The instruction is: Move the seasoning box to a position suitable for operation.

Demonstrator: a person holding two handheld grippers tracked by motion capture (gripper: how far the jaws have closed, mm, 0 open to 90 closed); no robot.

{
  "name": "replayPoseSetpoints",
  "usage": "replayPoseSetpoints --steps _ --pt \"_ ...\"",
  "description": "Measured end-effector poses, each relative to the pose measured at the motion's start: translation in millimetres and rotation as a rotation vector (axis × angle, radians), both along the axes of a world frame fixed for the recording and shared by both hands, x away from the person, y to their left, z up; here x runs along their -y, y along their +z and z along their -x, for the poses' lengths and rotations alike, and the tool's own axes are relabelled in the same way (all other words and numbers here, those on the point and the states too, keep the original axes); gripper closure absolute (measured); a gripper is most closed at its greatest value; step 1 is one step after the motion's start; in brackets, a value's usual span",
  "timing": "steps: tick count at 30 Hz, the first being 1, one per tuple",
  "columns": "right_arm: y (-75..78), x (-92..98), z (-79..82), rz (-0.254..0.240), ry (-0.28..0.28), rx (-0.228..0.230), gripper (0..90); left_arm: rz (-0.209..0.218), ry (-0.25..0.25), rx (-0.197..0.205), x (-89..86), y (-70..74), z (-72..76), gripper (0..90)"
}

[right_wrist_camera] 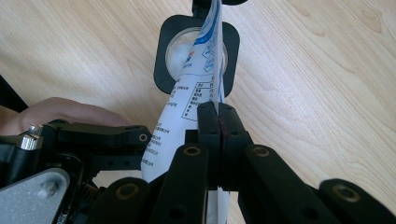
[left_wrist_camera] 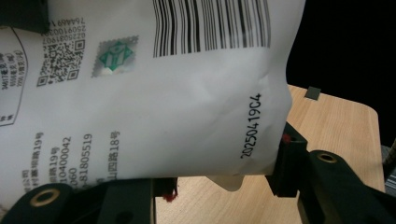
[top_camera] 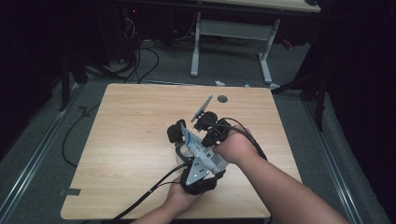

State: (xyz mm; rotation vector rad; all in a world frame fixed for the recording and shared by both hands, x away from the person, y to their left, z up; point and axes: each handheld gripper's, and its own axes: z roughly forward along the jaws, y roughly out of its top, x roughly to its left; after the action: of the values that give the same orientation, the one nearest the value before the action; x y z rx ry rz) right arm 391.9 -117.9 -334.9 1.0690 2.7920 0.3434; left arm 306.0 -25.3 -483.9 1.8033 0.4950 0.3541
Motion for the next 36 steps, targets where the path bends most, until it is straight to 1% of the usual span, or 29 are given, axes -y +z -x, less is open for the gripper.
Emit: replayPoseSetpoints --steps 13,36 --pt "1.1 -0.8 0.3 0.001 -0.004 0.004 90.0 0.004 0.002 0.011 0.0 2.7 0.2 55.4" --pt "4.9 -4.2 -1.0 0.010 0.011 0.015 90.0 0.013 0.007 0.017 -2.2 5.2 -0.7 55.5"
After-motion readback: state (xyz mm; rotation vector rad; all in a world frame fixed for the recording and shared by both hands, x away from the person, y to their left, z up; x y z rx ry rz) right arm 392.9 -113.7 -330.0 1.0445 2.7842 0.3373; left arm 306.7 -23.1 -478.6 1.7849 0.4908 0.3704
